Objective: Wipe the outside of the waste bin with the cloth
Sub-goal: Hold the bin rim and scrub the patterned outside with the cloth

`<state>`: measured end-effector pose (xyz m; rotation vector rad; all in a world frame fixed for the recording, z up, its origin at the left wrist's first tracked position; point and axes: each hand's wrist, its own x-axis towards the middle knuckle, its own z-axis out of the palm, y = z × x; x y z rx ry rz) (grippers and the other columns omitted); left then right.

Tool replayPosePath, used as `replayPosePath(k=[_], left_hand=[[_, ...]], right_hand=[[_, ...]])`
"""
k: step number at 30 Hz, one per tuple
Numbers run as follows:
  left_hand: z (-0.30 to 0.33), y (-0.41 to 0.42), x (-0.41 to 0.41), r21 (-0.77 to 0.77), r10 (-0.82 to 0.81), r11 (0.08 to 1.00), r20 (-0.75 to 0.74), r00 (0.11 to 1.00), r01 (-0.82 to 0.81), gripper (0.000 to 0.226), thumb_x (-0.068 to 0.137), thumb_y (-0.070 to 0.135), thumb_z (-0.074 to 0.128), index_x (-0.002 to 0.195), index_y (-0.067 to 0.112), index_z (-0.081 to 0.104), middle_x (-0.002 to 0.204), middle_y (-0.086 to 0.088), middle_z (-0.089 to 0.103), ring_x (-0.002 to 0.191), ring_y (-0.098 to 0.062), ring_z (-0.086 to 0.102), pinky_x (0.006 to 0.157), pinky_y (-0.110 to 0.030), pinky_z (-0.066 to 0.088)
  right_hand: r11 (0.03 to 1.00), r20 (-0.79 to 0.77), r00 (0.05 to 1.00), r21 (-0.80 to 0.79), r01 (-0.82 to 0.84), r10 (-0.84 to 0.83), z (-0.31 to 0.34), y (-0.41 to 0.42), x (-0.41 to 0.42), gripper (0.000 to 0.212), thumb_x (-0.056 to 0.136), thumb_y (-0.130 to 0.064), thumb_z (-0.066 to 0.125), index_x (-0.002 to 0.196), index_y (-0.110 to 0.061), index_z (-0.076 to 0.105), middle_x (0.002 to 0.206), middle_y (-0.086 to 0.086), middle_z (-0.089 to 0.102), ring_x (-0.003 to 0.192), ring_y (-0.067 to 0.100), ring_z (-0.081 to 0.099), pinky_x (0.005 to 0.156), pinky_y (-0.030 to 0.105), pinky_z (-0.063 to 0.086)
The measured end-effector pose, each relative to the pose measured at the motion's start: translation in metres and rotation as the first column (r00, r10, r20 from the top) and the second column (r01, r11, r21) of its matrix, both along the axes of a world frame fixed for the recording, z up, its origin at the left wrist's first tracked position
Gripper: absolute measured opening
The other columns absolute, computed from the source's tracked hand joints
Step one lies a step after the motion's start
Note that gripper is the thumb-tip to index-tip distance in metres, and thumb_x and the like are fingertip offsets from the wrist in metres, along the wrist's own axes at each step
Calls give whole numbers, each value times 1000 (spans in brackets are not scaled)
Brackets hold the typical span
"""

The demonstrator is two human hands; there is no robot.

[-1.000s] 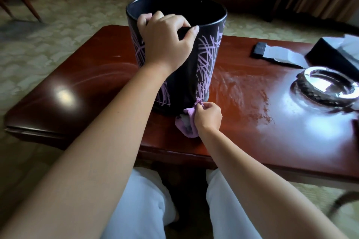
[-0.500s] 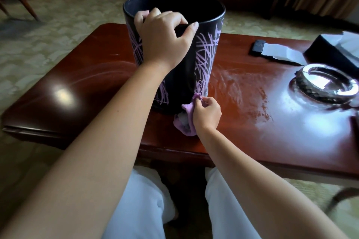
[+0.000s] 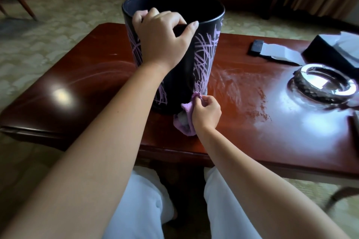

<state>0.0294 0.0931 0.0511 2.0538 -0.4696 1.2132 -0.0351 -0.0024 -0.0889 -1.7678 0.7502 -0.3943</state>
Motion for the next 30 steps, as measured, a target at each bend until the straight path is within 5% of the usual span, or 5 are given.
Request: replayPosePath(k=[5, 16, 19, 24, 30], left_hand=[[0, -1, 1, -5, 11, 1000, 23, 1000, -11, 36, 81, 50, 56, 69, 19, 69, 69, 7, 68, 78, -19, 58, 81, -25, 18], [-6, -2, 3, 26, 48, 998, 54, 997, -50, 35, 84, 46, 56, 70, 17, 68, 66, 4, 64, 77, -21, 57, 93, -37, 28], [-7, -1, 3, 37, 62, 997, 61, 996, -64, 35, 85, 46, 55, 69, 17, 67, 66, 5, 63, 76, -21, 57, 92, -36, 27], [-7, 0, 4, 56, 76, 995, 89, 993, -81, 35, 86, 46, 55, 69, 18, 67, 65, 5, 63, 73, -21, 56, 89, -33, 25], [-9, 1, 4, 81, 79, 993, 134, 988, -91, 34, 87, 45, 56, 70, 17, 67, 64, 5, 62, 72, -22, 56, 87, -32, 27]], right_hand=[[999, -106, 993, -21, -47, 45, -3, -3, 0, 20, 91, -34, 55, 100, -19, 66, 97, -4, 67, 89, 13, 59, 71, 23, 38], [1000, 9, 1000, 14, 0, 0, 2, 3, -2, 18, 89, -37, 58, 94, -21, 65, 87, -10, 64, 82, 8, 57, 67, 21, 35], [1000, 112, 994, 1, 12, -12, 5, 6, -2, 15, 89, -38, 60, 84, -24, 62, 75, -15, 60, 75, 4, 55, 57, 11, 34], [1000, 15, 1000, -9, 0, 0, 3, 5, -3, 18, 91, -37, 56, 94, -21, 64, 89, -8, 65, 81, 8, 55, 67, 21, 34], [999, 161, 987, -18, 30, -27, 11, 5, 0, 11, 89, -32, 60, 83, -23, 60, 71, -16, 57, 73, 4, 54, 56, 4, 35]])
